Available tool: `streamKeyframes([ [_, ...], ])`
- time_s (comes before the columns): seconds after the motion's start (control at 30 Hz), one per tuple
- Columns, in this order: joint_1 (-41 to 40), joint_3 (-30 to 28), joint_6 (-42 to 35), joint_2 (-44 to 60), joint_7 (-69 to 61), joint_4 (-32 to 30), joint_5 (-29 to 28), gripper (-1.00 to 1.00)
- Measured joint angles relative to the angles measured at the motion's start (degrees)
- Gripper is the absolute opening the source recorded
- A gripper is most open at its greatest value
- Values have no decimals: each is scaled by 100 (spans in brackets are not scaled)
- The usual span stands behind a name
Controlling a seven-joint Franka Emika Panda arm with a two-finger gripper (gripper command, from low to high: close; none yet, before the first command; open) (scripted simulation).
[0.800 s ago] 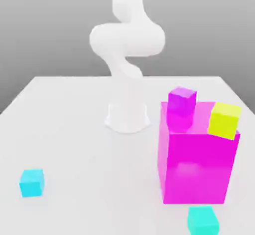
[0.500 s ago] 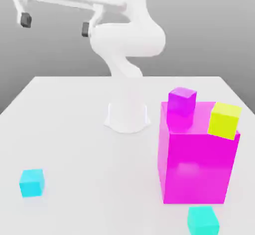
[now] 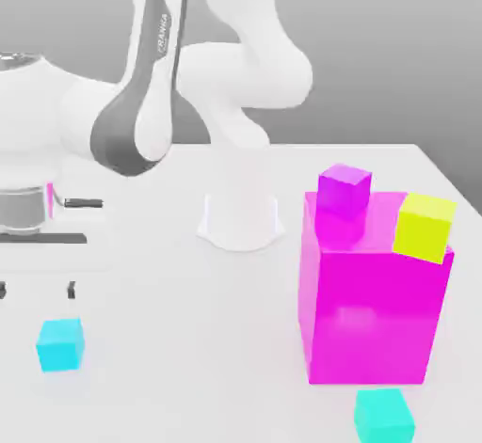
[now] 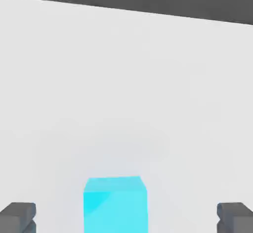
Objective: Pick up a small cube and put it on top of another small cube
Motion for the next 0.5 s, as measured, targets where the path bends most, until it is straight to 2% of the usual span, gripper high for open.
streamKeyframes([
  [0.17, -549, 642, 782, 1039, -590, 166, 677, 0],
  [0.2, -611, 715, 867, 1149, -633, 188, 727, -100],
  [0.4, -644, 752, 899, 1203, -647, 200, 746, -100],
  [0.5, -484, 542, 596, 814, -471, 116, 524, -100],
])
